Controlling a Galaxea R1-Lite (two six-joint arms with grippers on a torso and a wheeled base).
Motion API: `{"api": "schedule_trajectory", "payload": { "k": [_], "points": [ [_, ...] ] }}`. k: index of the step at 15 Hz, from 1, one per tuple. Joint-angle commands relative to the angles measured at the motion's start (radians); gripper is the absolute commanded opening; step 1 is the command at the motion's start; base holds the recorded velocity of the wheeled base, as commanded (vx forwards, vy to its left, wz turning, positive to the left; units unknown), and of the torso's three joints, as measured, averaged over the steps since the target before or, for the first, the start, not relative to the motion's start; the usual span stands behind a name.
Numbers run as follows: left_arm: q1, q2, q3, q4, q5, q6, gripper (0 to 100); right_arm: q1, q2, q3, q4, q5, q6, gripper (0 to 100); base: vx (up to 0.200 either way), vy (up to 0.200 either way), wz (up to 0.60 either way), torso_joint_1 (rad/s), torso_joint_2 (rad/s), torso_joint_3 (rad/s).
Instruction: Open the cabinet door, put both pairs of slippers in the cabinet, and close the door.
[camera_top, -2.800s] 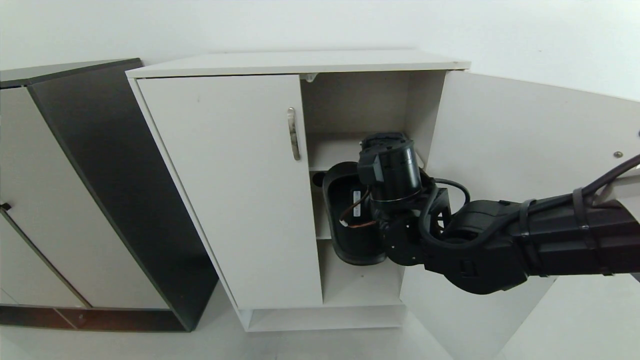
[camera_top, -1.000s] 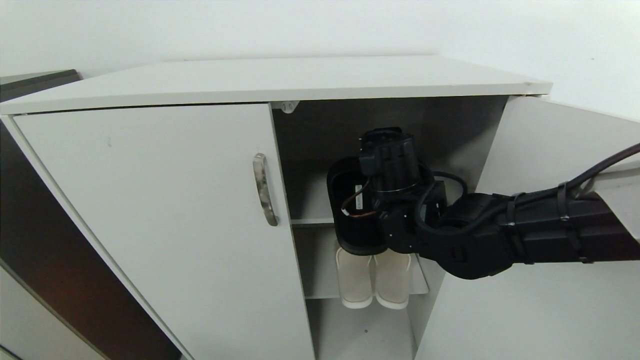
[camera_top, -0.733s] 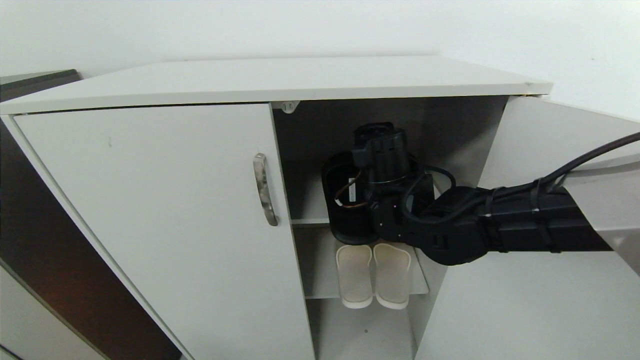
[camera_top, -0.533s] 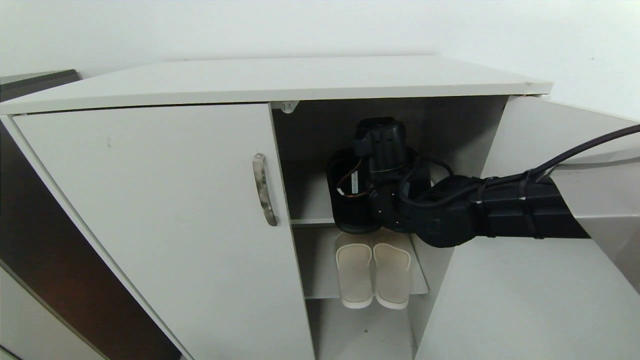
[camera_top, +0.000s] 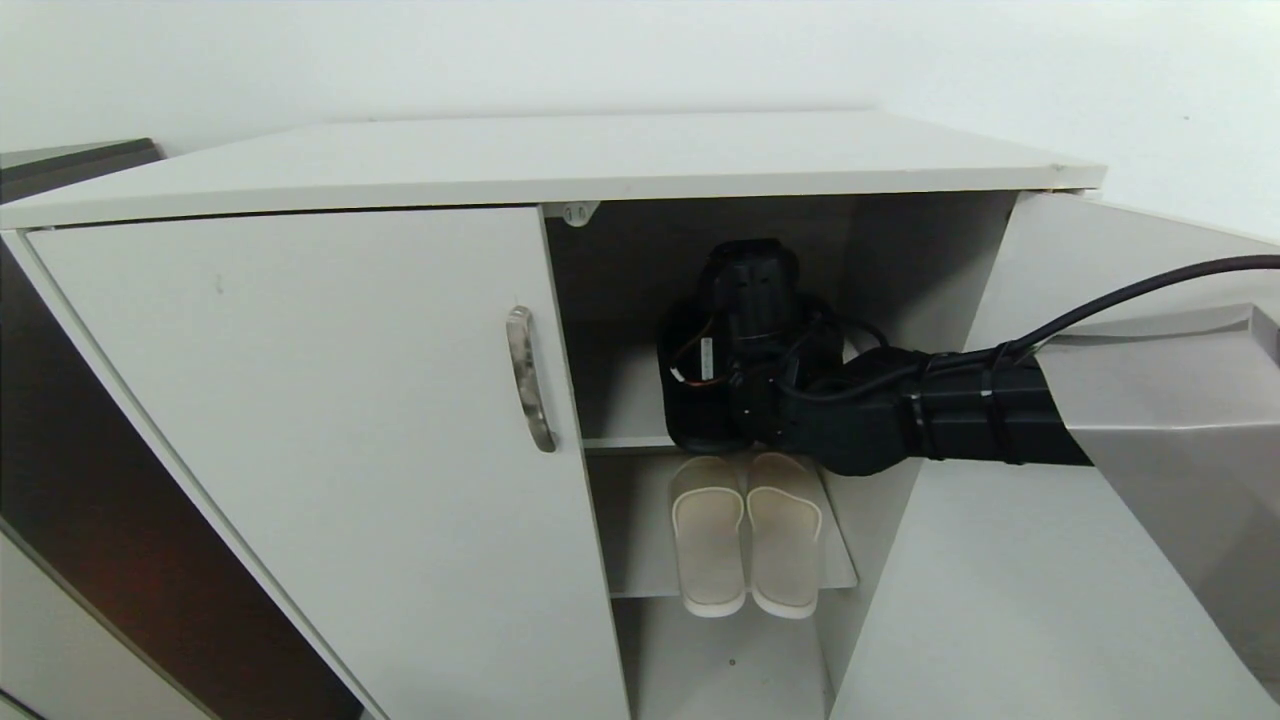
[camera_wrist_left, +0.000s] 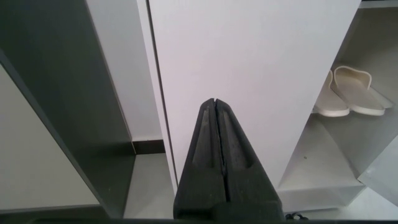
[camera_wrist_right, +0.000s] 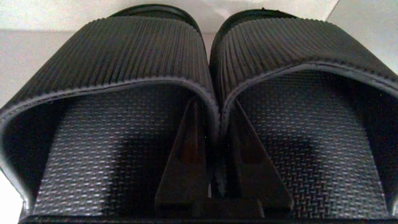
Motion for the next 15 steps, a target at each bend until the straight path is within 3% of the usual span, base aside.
{"api": "schedule_trajectory", "payload": {
  "k": [1,4,5,9,15],
  "points": [
    [0.0,-0.001,0.0,0.0,0.0,0.001,0,-0.001,0.014,0.003,-0.002,0.0,0.0,0,0.0,0.0,0.0,0.0,0.0,0.0],
    [0.0,0.001,0.0,0.0,0.0,0.001,0,-0.001,0.014,-0.002,-0.002,0.0,0.0,0,0.0,0.0,0.0,0.0,0.0,0.0],
    [-0.002,-0.001,0.0,0.0,0.0,-0.001,0,-0.001,0.011,0.004,-0.001,-0.002,0.0,100,0.0,0.0,0.0,0.0,0.0,0.0],
    [0.0,0.001,0.0,0.0,0.0,0.001,0,0.016,-0.041,0.064,-0.007,-0.008,0.0,100,0.0,0.0,0.0,0.0,0.0,0.0],
    [0.0,0.001,0.0,0.0,-0.001,0.001,0,0.109,-0.239,0.342,-0.105,-0.04,0.003,100,0.0,0.0,0.0,0.0,0.0,0.0]
  ]
}}
